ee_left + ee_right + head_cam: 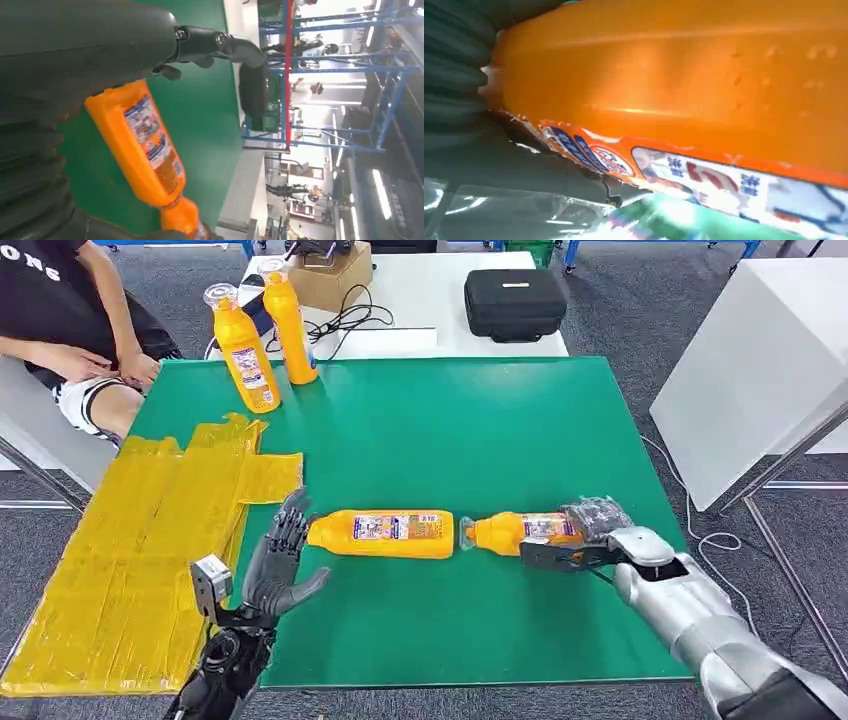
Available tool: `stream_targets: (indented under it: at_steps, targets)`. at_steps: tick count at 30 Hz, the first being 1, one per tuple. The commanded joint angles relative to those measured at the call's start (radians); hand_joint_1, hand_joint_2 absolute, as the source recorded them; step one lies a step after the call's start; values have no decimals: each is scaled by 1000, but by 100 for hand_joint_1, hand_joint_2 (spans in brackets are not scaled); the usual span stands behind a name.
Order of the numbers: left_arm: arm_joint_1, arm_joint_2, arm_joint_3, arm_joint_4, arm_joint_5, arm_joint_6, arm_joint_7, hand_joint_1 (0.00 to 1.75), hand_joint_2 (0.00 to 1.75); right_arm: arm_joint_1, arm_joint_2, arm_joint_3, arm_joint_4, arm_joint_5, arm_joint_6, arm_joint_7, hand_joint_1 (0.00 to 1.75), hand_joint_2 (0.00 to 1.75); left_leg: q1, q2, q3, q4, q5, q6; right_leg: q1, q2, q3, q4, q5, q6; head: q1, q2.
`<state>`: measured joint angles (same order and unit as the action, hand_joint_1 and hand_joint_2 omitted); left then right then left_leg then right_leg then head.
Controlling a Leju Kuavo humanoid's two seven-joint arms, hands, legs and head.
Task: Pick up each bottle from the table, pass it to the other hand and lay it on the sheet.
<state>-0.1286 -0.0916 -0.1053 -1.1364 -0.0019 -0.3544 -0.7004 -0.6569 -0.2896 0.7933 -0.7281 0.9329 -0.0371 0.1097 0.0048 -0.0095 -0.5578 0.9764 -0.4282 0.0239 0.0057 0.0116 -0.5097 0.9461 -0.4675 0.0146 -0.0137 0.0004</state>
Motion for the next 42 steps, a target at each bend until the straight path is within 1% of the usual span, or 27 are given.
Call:
stream_targets:
  at_steps: [1, 2, 4, 5, 7, 8, 11, 12, 13, 14, 15, 17, 18, 19, 20, 21, 22, 24, 25, 27, 29, 31, 37, 38, 39, 40, 42]
  targets:
    - [96, -38, 109, -84, -39, 9, 3, 0, 175, 457, -43, -532, -720, 229, -79, 92, 175, 175, 0, -3, 1, -1, -1, -1, 0, -5, 3, -2, -2, 1, 0, 0]
    - [104, -36, 112, -95, -41, 7, 3, 0, 175, 478, -39, -547, -743, 239, -80, 86, 175, 175, 1, -7, 2, -1, -2, -1, 1, -8, 5, -3, -3, 1, 0, 0]
    - [107, -35, 113, -99, -41, 5, 3, 0, 175, 481, -34, -548, -748, 244, -77, 85, 175, 175, 0, -4, -1, 0, -3, -1, 0, -5, 1, 0, -3, 1, 0, 0]
    - [106, -36, 115, -101, -42, 3, 4, 0, 175, 482, -22, -559, -746, 246, -80, 87, 175, 175, 0, -5, -3, 0, -2, -1, 0, -5, -1, 0, -2, 1, -1, 0]
    - [132, -39, 129, -136, -38, 7, 12, 0, 175, 557, 34, -628, -827, 271, -148, 77, 175, 175, 0, -6, -4, 1, -3, -1, 0, -6, -1, 1, -3, 1, 0, 0]
    - [146, -43, 138, -155, -40, 7, 14, 0, 175, 592, 72, -658, -868, 263, -204, 59, 175, 175, 0, -5, -5, 0, -2, -1, 0, -6, -3, 0, -2, 1, 0, 0]
    - [162, -47, 135, -176, -53, 2, 39, 0, 175, 635, 128, -669, -918, 183, -307, -23, 175, 175, 0, -5, -5, -1, -2, -1, 0, -5, -4, -1, -2, 0, 0, 0]
    - [161, -51, 118, -185, -68, 5, 53, 0, 175, 649, 159, -665, -925, 160, -386, -62, 175, 175, 0, -4, -4, -1, -3, -1, 0, -5, -3, -1, -3, 0, 0, 0]
    - [163, -56, 104, -197, -73, 3, 62, 0, 175, 657, 182, -656, -923, 122, -432, -99, 175, 175, 0, -5, -6, -1, -2, -1, 0, -5, -5, 0, -2, 0, 0, 0]
    - [163, -60, 92, -206, -76, 5, 71, 0, 175, 660, 193, -646, -918, 112, -447, -111, 175, 175, 0, -4, -4, -1, -3, -1, 0, -4, -3, -1, -2, 0, -1, 0]
    - [172, -58, 58, -234, -77, -2, 89, 0, 175, 660, 215, -625, -912, 43, -517, -174, 175, 175, 1, -4, -6, -1, -2, -1, 0, -5, -5, -1, -2, 0, 0, 0]
    - [181, -63, 30, -263, -71, -1, 116, 0, 175, 659, 226, -603, -882, 21, -544, -202, 175, 175, 1, -4, -5, -1, -2, -1, 1, -5, -4, -1, -2, 0, 0, 0]
    - [188, -56, -3, -280, -38, -22, 156, 0, 175, 657, 234, -576, -863, -47, -565, -256, 175, 175, 1, -4, -4, -1, -2, -1, 1, -5, -3, -1, -2, 1, 0, 0]
    - [190, -54, -15, -284, -14, -37, 175, 0, 175, 655, 242, -568, -847, -65, -578, -275, 175, 175, 1, -4, -5, -1, -2, -1, 1, -4, -4, -1, -2, 0, 0, 0]
    - [191, -54, -20, -287, -12, -35, 178, 0, 175, 653, 246, -564, -836, -65, -584, -280, 175, 175, 1, -3, -4, -1, -2, -1, 1, -4, -4, -1, -2, 0, -1, 0]
    - [186, -56, -35, -272, 69, -67, 245, 0, 175, 637, 261, -537, -802, -116, -587, -334, 175, 175, 1, -2, -3, -1, -3, -1, 1, -3, -2, -1, -2, 1, 0, 0]
    - [180, -62, -47, -263, 97, -63, 275, 0, 175, 627, 283, -527, -775, -150, -589, -364, 175, 175, 1, -1, -2, -1, -3, -1, 1, -3, -1, -1, -2, 1, 0, 0]
    - [171, -66, -79, -263, 130, -50, 290, 0, 175, 607, 313, -500, -726, -171, -595, -394, 175, 175, 1, -2, -5, -2, -1, -1, 0, -3, -4, -2, -1, 0, 0, 0]
    - [170, -67, -92, -270, 137, -37, 298, 0, 175, 600, 323, -490, -709, -170, -600, -396, 175, 175, 0, -1, -2, -2, -2, -1, 0, -2, -2, -2, -1, 0, 0, 0]
    - [170, -66, -101, -278, 149, -37, 303, 0, 175, 597, 331, -487, -704, -170, -598, -396, 175, 175, 1, -2, -5, -2, -1, -1, 1, -3, -4, -1, -1, 0, 0, 0]
    - [175, -56, -148, -319, 156, -33, 308, 0, 175, 578, 348, -462, -665, -185, -573, -409, 175, 175, 1, 0, -2, -2, -2, -1, 1, -2, -1, -2, -2, 0, 0, 0]
    - [190, -52, -182, -383, 169, -31, 295, 0, 175, 553, 373, -448, -608, -187, -565, -408, 175, 175, 1, 1, -4, -1, -2, -1, 1, -1, -4, -1, -1, 0, 0, 0]
    - [205, -25, -249, -481, 156, 1, 304, 0, 175, 507, 406, -444, -560, -164, -554, -369, 175, 175, 0, 1, -4, -1, -2, -1, 0, -1, -4, 0, -1, 0, 0, 0]
    - [194, -17, -274, -482, 162, -6, 303, 0, 175, 503, 412, -439, -551, -156, -541, -366, 175, 175, 1, 3, -1, 0, -4, -2, 1, 0, -1, 0, -2, 1, 0, 0]
    - [190, -14, -282, -481, 162, -7, 302, 0, 175, 502, 414, -436, -546, -152, -537, -364, 175, 175, 0, 0, -5, -1, -2, -1, 0, -2, -5, 0, -1, 0, 0, 0]
    - [183, -9, -290, -480, 164, -5, 301, 0, 175, 501, 417, -431, -539, -141, -537, -355, 175, 175, 1, 1, -3, -1, -2, -1, 1, -2, -2, -1, -2, 1, 0, 0]
    - [180, -8, -292, -479, 164, -5, 301, 0, 175, 502, 420, -428, -535, -137, -539, -353, 175, 175, 0, -1, -5, -2, -1, -1, 0, -4, -5, -1, -1, 0, 0, 0]
